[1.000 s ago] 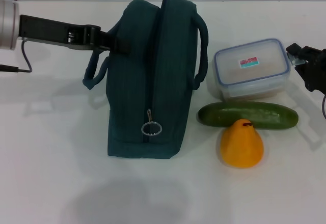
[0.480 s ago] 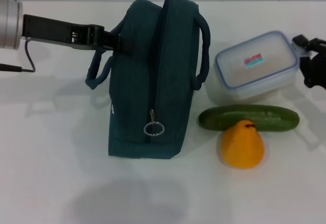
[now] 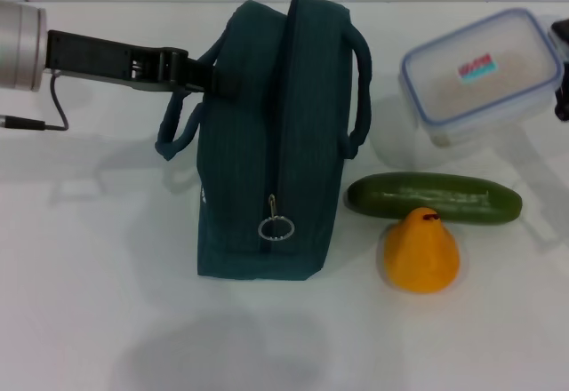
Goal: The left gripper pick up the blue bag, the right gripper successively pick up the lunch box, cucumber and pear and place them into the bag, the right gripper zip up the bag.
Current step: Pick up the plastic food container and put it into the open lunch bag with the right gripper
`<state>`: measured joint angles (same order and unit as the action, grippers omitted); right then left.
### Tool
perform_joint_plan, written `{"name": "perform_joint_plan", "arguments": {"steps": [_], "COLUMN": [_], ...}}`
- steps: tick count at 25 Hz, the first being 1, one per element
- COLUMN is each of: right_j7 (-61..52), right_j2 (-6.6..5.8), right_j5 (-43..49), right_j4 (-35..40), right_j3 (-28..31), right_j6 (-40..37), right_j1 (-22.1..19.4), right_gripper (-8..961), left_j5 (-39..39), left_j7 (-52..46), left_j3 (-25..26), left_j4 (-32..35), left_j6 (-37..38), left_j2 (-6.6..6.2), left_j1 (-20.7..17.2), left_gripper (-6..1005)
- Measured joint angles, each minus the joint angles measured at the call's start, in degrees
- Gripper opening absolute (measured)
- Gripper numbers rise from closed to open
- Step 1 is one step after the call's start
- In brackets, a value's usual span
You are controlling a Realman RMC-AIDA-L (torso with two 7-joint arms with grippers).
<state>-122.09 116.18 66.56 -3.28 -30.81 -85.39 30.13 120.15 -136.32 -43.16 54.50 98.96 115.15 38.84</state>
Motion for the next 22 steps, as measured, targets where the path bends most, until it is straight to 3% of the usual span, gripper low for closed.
{"name": "perform_joint_plan", "arguments": {"steps": [11,22], "right_j7": [-0.06,0.20], "right_j2": [0.01,-0.01], "right_j5": [-0.74,-0.25], "right_j4": [0.08,0.28], "right_j3": [6.30,7.04], "right_j6": [-7.33,-8.00], "right_j1": [5.37,14.38], "right_gripper": [96,96], "left_j5": [-1.27,-1.32], "left_j7": [0.00,0.39], "left_j3": [-0.26,-0.26], "left_j4": [0.08,0.02], "left_j6": [0.00,-1.10], "left_j2": [0.03,1.40], "left_j1": [0.53,1.80], "left_gripper": [62,62]}}
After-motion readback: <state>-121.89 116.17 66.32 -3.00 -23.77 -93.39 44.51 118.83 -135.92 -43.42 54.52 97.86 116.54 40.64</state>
